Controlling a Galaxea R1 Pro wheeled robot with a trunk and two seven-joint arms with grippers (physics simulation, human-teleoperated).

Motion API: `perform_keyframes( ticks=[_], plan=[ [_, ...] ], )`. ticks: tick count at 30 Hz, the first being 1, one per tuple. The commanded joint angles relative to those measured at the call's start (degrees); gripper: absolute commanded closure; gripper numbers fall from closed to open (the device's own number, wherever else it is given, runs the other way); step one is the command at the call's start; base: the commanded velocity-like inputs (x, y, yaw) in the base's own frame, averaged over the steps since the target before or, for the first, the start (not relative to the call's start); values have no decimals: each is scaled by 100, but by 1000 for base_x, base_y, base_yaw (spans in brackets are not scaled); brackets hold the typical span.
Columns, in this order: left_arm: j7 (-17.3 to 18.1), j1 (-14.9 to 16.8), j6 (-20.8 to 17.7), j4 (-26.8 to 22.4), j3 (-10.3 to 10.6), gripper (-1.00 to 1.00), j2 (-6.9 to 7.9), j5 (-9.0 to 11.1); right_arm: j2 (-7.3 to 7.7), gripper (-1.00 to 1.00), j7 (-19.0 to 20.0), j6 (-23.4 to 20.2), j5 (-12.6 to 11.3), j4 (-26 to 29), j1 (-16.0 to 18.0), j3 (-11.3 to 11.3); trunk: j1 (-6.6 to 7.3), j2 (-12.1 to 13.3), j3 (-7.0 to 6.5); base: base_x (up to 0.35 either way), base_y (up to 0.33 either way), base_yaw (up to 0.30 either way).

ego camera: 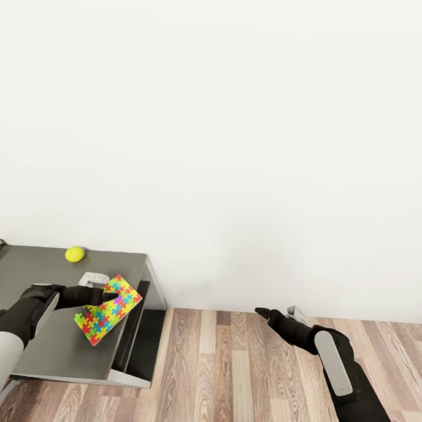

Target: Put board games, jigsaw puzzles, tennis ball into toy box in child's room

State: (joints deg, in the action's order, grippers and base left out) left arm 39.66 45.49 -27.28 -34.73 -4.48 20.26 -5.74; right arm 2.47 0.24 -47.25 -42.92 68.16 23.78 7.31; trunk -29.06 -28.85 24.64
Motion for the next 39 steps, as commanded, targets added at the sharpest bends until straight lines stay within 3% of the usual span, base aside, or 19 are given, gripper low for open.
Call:
perform_keyframes(
  ticks=[1, 39],
  plan=[
    [50, 3, -31, -8, -35, -100, -5, -59, 0, -100, 2, -30, -5, 4, 4, 8, -2, -8, 8, 0, 0, 0],
    [118, 3, -33, -49, -42, -100, 15, -55, 8, -100, 4, -30, -6, 4, 4, 8, -2, -8, 8, 0, -25, 0]
  ],
)
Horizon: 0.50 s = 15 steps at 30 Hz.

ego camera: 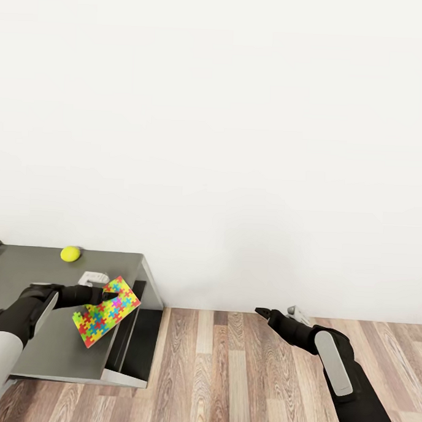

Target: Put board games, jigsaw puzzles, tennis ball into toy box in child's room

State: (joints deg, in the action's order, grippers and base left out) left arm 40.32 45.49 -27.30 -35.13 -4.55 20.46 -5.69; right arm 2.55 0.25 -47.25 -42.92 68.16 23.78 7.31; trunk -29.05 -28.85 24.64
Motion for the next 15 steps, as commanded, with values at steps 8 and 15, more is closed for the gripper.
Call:
perform_keyframes(
  ticks=[8, 15],
  plan=[
    [1093, 3, -56, -336, -515, -100, 181, -71, 0, -100, 4, -30, -6, 4, 4, 8, -2, -8, 8, 0, 0, 0],
    [2548, 3, -94, -398, -1083, -100, 525, -80, 4, -100, 8, -30, -8, 4, 4, 8, -2, -8, 8, 0, 0, 0]
  ],
)
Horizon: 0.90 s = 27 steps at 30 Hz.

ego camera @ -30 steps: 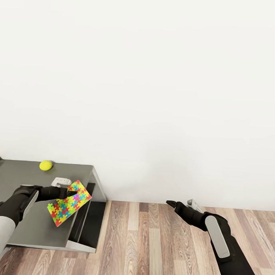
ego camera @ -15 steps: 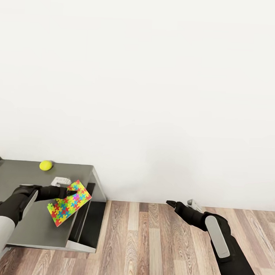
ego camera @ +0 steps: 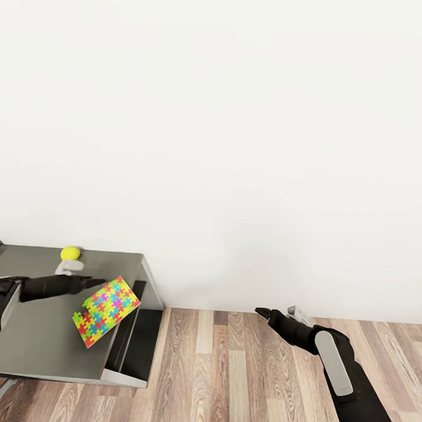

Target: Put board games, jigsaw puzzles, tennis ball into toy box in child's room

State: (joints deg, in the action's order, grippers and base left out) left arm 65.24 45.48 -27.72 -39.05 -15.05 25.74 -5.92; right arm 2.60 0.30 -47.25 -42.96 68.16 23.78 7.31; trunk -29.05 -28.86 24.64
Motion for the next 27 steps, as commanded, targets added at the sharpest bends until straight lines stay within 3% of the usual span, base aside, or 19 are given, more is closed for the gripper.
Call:
perform_keyframes(
  ticks=[1, 10, 11, 20, 27],
  plan=[
    [197, 5, -57, -8, -61, -100, 34, -57, 1, -100, 4, -30, -6, 4, 4, 8, -3, -8, 8, 0, 0, 0],
    [1563, 5, -81, -15, -164, -100, 371, -58, -3, -100, -1, -30, -3, 4, 4, 8, -3, -8, 8, 0, 0, 0],
    [1886, 5, -83, -15, -170, -100, 435, -58, -4, -100, 3, -30, -3, 4, 4, 8, -3, -8, 8, 0, 0, 0],
    [2449, 5, -91, -15, -173, -100, 526, -58, -1, -100, 5, 66, -7, 10, -1, 6, -3, -8, 8, 0, 0, 0],
    [2476, 5, -96, -20, -162, -100, 519, -46, -36, -100, 5, 184, -5, 12, -5, -20, -3, -8, 8, 0, 0, 0]
  ],
)
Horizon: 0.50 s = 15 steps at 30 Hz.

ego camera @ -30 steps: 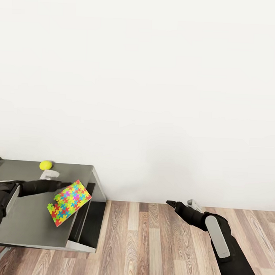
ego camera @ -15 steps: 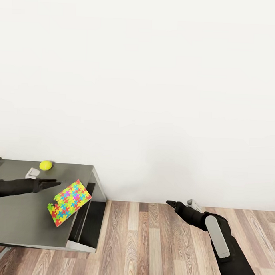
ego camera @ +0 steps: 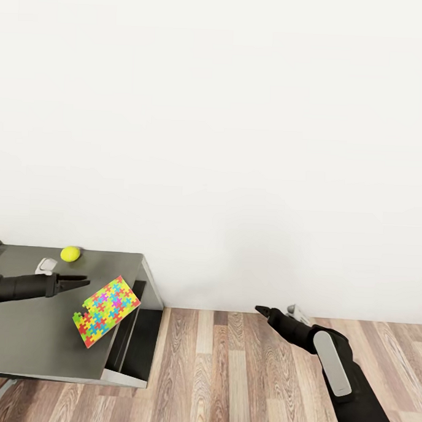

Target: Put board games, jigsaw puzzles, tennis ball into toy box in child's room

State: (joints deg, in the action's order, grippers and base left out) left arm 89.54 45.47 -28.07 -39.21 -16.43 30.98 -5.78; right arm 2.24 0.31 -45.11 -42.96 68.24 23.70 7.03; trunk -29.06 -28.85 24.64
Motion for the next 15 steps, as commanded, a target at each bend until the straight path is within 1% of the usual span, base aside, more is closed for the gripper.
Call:
perform_keyframes(
  ticks=[1, 6, 9, 14, 15],
  plan=[
    [46, 6, -64, -7, -22, -100, -11, -58, -12, -100, 3, -15, -4, 5, 3, 2, -2, -8, 8, 0, 0, 0],
    [46, 6, -110, -13, -21, -100, -18, -53, -27, -100, 10, 42, -10, 5, -1, -5, -2, -8, 8, 0, 0, 0],
    [46, 6, -159, -15, -25, -100, -20, -54, -31, -100, 96, 76, -21, 12, -11, -11, -2, -8, 8, 0, 0, 0],
    [46, 6, -186, -16, -26, -100, -21, -55, -37, -100, 381, 97, -23, 56, -26, -15, -2, -8, 8, 0, 0, 0],
    [46, 6, -190, -16, -26, -100, -19, -58, -41, -100, 504, 106, -25, 50, -28, -16, -2, -8, 8, 0, 0, 0]
  ],
)
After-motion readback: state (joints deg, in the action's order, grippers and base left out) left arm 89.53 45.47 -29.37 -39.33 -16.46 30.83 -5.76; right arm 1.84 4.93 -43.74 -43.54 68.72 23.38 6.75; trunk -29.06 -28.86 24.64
